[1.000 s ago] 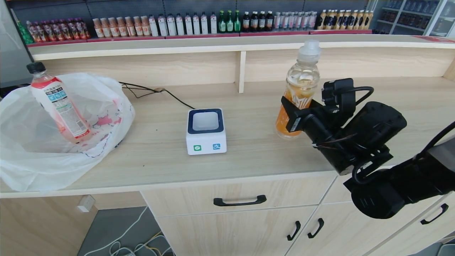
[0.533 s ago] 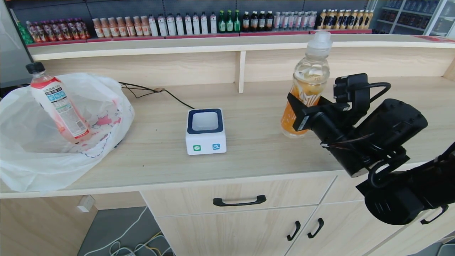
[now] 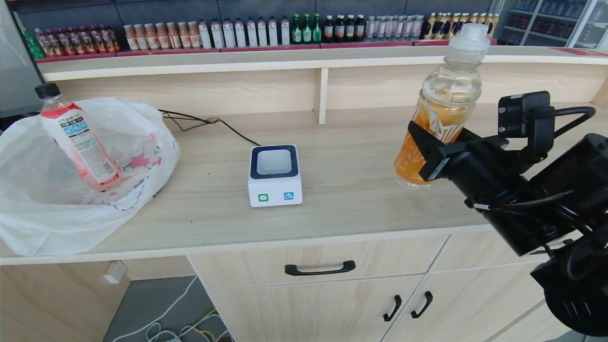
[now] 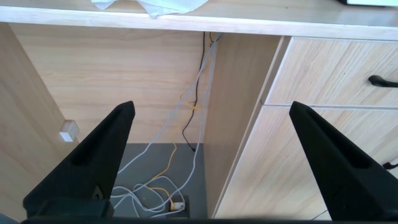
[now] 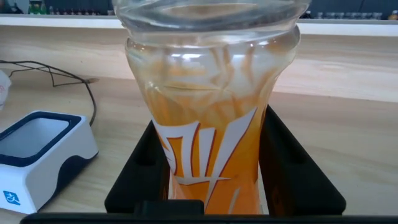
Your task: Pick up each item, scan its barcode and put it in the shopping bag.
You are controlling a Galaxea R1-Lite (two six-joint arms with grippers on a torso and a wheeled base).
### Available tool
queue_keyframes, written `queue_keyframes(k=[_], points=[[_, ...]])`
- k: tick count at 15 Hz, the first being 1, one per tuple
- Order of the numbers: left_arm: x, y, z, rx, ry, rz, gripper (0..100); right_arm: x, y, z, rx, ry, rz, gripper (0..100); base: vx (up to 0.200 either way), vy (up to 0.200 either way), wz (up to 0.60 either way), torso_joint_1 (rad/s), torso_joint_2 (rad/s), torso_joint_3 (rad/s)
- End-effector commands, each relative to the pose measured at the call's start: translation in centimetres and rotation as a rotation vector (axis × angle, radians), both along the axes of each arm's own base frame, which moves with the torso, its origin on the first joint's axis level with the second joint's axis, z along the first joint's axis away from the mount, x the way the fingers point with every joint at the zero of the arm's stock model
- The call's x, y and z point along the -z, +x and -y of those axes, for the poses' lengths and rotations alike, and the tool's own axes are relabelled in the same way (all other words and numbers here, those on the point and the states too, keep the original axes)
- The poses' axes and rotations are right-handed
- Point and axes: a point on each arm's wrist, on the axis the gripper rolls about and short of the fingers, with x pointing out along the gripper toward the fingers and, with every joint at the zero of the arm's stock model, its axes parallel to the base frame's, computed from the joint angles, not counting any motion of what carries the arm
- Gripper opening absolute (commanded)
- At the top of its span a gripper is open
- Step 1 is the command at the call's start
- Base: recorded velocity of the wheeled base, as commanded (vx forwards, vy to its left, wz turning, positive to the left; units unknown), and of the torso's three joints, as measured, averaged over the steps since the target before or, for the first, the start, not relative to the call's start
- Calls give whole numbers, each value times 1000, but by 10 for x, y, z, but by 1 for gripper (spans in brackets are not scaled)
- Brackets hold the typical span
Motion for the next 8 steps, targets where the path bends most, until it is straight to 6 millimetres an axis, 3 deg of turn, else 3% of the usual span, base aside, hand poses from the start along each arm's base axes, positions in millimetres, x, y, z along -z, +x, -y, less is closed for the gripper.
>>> queue_keyframes(k=[1,8], points=[[0,0,0,0,0,0,100,-12,-26,13,-4,17,34,0,0,0,0,0,0,0],[0,0,0,0,0,0,100,-4,-79,42,-17,19,18,0,0,0,0,0,0,0]])
